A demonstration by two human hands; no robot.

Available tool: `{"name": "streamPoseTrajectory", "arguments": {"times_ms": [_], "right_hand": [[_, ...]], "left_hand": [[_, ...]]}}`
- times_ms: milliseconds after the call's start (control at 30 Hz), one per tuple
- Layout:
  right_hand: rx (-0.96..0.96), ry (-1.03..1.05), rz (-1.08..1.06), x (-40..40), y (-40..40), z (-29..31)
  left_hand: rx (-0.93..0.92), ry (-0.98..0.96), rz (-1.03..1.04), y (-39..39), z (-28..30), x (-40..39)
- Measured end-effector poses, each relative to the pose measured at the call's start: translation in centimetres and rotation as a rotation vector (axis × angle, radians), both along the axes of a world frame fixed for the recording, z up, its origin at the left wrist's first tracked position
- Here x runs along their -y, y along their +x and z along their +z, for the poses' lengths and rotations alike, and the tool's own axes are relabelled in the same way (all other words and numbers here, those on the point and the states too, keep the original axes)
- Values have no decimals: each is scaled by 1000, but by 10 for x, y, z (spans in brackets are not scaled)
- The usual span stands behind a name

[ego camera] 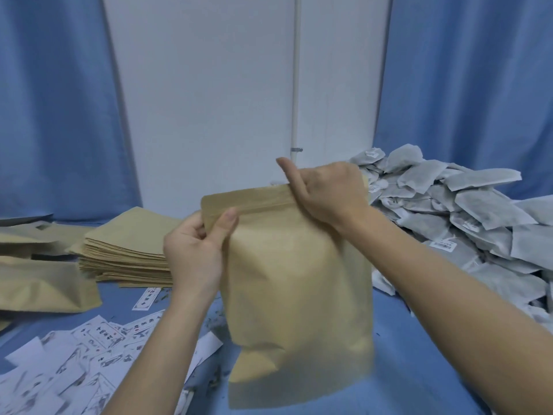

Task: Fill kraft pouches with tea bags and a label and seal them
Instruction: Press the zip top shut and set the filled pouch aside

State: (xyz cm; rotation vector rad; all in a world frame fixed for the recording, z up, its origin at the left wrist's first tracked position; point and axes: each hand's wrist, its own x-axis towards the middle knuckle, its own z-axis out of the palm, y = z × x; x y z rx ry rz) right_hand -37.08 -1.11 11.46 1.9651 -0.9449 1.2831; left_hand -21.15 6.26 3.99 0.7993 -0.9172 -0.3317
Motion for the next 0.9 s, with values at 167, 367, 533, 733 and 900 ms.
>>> {"name": "streamPoseTrajectory", "arguments": {"times_ms": [167,367,533,733,900], "right_hand": [[83,-89,-49,15,-26,-1],[353,286,-16,25,-42,-8],[631,331,155,28,-43,-17],[603,1129,752,23,-64,-62],[667,1508,932,10,-71,-122]], "left_hand": [[30,8,21,3,0,6],[1,-1,-53,11,-7,9],[97,422,-441,21,-41,4],[-112,410,-442,27,-52,5],[-250,474,-579,33,-28,15]]}}
